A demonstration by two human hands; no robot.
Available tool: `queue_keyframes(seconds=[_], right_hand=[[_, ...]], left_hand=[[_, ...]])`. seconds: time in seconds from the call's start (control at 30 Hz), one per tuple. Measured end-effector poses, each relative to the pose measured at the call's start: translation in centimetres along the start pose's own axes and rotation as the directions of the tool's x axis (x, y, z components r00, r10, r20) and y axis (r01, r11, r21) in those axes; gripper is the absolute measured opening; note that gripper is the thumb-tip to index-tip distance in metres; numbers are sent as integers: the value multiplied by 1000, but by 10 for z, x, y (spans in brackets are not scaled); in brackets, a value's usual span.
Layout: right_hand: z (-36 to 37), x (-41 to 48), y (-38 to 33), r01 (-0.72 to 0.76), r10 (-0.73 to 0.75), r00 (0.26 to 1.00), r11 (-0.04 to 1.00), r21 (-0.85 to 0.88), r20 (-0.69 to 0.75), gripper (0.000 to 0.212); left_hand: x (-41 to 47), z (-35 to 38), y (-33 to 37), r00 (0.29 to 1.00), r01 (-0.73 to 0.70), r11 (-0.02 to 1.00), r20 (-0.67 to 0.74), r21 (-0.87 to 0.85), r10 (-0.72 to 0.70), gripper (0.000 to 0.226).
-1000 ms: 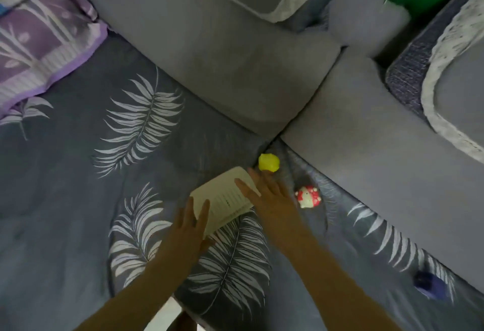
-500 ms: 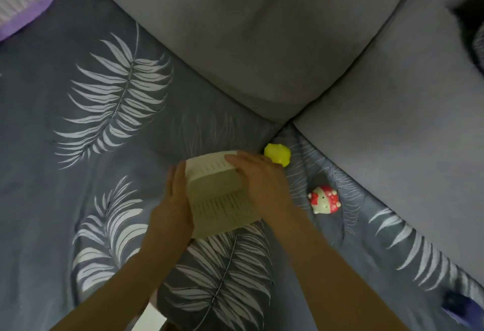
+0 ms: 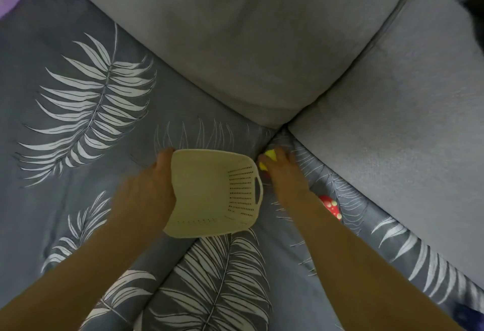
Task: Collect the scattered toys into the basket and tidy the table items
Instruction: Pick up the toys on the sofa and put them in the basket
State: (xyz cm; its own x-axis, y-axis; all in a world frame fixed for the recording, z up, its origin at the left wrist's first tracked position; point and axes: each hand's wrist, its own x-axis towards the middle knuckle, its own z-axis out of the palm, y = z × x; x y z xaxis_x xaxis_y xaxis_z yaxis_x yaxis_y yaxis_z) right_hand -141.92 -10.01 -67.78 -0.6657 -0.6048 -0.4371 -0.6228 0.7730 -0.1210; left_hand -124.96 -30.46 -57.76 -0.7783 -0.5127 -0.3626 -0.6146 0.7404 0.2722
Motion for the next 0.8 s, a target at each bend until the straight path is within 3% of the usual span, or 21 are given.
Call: queue_keyframes(seconds=[0.1, 0.17, 0.23, 0.3, 0.37, 0.43, 0.6, 0.7, 0.8], right_hand=[[-18, -10, 1, -118, 177, 968, 947, 300, -176, 55], [-42, -30, -7, -27, 264, 900, 828, 560, -346, 55], [-64, -59, -24, 105, 236, 884, 741, 663, -405, 60], [-71, -84, -46, 159, 123, 917, 760, 631, -380, 62], [-60, -96, -56, 165, 19, 943, 841, 515, -333, 58], [-43, -96, -54, 127, -12, 967, 889, 440, -255, 56], [-16, -95, -43, -37, 75, 991, 951, 307, -111, 36], [-19, -100, -43, -144, 164, 986, 942, 304, -42, 41], [-23, -112, -43, -129, 186, 971, 937, 325, -149, 48]], left_hand=[[6, 1, 2, 999, 1, 999, 41, 37, -2, 46], [7, 0, 4, 998, 2, 999, 65, 43, -4, 48], [6, 0, 9, 997, -5, 999, 79, 37, 2, 47], [4, 0, 16, 996, -42, 999, 82, 27, 39, 45], [2, -2, 27, 991, -77, 996, 108, 39, 73, 42], [-2, -3, 36, 985, -131, 991, 117, 8, 129, 38], [-10, 4, 49, 976, -193, 981, 94, -30, 195, 36], [-13, 11, 53, 967, -251, 968, 38, -12, 251, 40], [-13, 18, 58, 956, -295, 955, 10, 35, 294, 43]])
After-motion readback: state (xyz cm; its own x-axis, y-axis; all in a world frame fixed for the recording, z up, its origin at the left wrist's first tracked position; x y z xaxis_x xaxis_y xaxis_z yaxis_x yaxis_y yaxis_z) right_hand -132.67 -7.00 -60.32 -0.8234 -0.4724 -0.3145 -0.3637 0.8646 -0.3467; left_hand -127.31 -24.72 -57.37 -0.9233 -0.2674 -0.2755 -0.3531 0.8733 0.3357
